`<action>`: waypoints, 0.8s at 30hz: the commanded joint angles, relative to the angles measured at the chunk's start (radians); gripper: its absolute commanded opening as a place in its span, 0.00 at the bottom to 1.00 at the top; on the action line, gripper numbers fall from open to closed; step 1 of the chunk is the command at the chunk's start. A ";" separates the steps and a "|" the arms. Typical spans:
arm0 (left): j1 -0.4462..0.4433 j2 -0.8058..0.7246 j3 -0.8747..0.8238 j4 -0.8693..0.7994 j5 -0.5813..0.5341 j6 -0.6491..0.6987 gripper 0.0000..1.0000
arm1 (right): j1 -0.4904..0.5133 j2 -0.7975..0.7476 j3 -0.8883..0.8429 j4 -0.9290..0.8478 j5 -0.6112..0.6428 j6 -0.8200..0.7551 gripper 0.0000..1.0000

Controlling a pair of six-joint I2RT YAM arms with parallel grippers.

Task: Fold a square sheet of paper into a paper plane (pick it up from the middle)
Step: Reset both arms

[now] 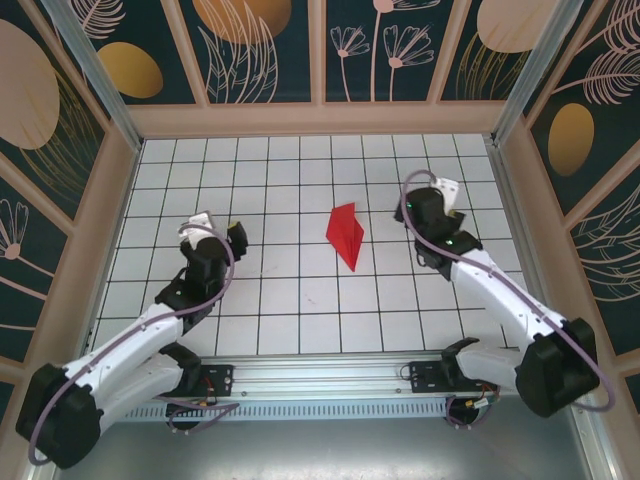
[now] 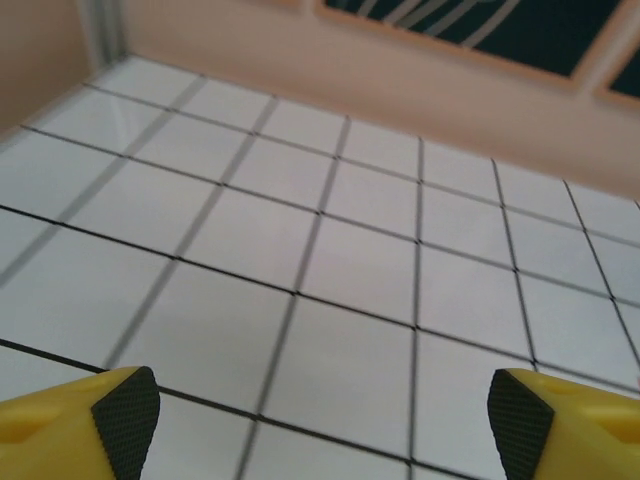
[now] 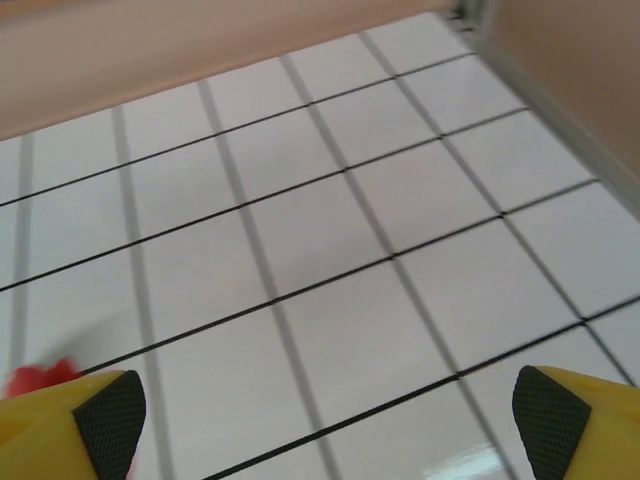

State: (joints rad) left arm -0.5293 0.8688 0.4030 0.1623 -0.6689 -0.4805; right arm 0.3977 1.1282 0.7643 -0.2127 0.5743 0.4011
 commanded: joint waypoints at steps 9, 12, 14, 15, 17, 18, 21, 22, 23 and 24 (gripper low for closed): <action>0.173 0.164 -0.197 0.589 -0.073 0.425 0.99 | -0.285 0.090 -0.415 0.851 -0.274 -0.311 0.98; 0.264 0.271 -0.250 0.769 0.069 0.394 0.99 | -0.303 0.159 -0.483 1.066 -0.353 -0.334 0.98; 0.279 0.332 -0.255 0.870 0.111 0.439 0.98 | -0.307 0.227 -0.492 1.156 -0.382 -0.366 0.98; 0.292 0.364 -0.267 0.956 0.145 0.462 0.99 | -0.311 0.244 -0.467 1.135 -0.418 -0.389 0.97; 0.330 0.433 -0.291 1.136 0.196 0.468 0.98 | -0.313 0.276 -0.463 1.187 -0.458 -0.426 0.97; 0.352 0.475 -0.293 1.211 0.240 0.477 0.99 | -0.315 0.293 -0.450 1.188 -0.473 -0.449 0.97; 0.383 0.612 -0.248 1.285 0.286 0.501 0.98 | -0.331 0.362 -0.450 1.282 -0.525 -0.492 0.97; 0.393 0.629 -0.248 1.305 0.278 0.488 0.98 | -0.348 0.353 -0.431 1.227 -0.540 -0.474 0.97; 0.425 0.604 -0.258 1.268 0.322 0.450 0.99 | -0.371 0.354 -0.443 1.256 -0.583 -0.462 0.97; 0.446 0.611 -0.275 1.304 0.361 0.435 0.98 | -0.387 0.354 -0.458 1.283 -0.586 -0.441 0.97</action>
State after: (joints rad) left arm -0.1295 1.4784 0.1383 1.2865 -0.4194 -0.0269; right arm 0.0540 1.4784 0.3077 0.9340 0.0795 -0.0322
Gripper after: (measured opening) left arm 0.985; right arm 0.967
